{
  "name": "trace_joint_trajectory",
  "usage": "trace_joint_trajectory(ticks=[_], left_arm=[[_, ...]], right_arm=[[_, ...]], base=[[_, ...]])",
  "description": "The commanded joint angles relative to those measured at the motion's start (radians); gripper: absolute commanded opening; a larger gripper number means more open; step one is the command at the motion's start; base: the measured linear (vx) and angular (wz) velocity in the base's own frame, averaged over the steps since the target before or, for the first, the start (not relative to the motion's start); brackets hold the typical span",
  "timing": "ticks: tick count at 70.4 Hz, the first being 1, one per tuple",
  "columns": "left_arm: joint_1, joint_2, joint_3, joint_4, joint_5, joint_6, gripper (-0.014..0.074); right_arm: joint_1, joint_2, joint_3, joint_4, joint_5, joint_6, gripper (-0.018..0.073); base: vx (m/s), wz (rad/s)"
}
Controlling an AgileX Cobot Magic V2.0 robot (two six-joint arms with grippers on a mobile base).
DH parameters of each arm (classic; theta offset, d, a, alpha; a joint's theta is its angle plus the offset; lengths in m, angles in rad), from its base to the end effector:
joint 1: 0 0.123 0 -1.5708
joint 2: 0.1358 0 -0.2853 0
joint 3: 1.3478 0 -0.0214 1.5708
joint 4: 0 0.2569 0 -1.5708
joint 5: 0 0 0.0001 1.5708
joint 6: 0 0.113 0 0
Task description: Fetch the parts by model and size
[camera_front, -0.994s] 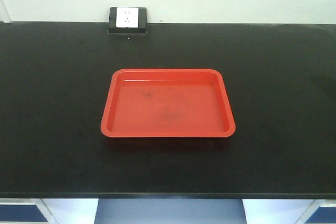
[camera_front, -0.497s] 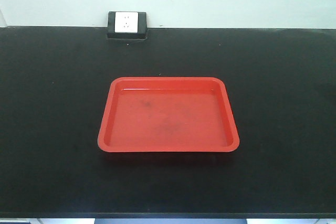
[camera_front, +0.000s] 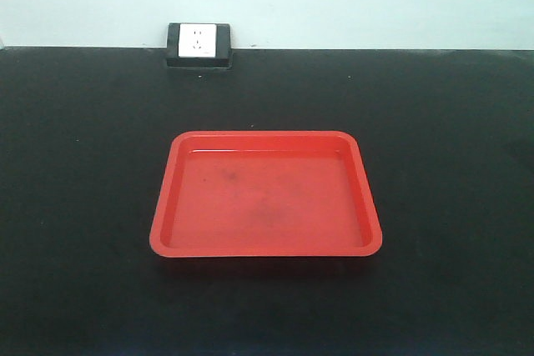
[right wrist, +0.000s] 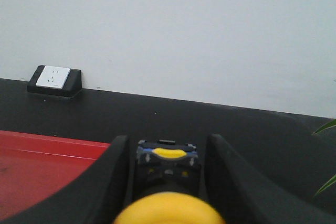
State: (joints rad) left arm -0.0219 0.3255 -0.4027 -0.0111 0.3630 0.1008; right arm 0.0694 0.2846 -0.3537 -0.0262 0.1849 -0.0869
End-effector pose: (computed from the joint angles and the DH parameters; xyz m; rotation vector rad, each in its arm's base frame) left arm 0.1052 -0.0028 0.2908 0.1022 1.7667 0.0461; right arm 0.1027 0.0066 0.2972 -0.1417 1.5932 -0.0375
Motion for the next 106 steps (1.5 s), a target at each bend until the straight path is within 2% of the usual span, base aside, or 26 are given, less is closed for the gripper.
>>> trace_joint_trajectory(ticks=[1,106], left_arm=[[-0.008,0.008,-0.029,-0.004,-0.078,-0.004,-0.0004],[-0.008,0.008,-0.029,-0.011,-0.079,-0.004,-0.0004]], right_arm=[[-0.004,0.008,-0.03,-0.005,-0.086,0.001,-0.001],[-0.004,0.008,-0.03,-0.005,-0.082,0.001,-0.001]], base=[[0.03,-0.01],[0.01,0.0]])
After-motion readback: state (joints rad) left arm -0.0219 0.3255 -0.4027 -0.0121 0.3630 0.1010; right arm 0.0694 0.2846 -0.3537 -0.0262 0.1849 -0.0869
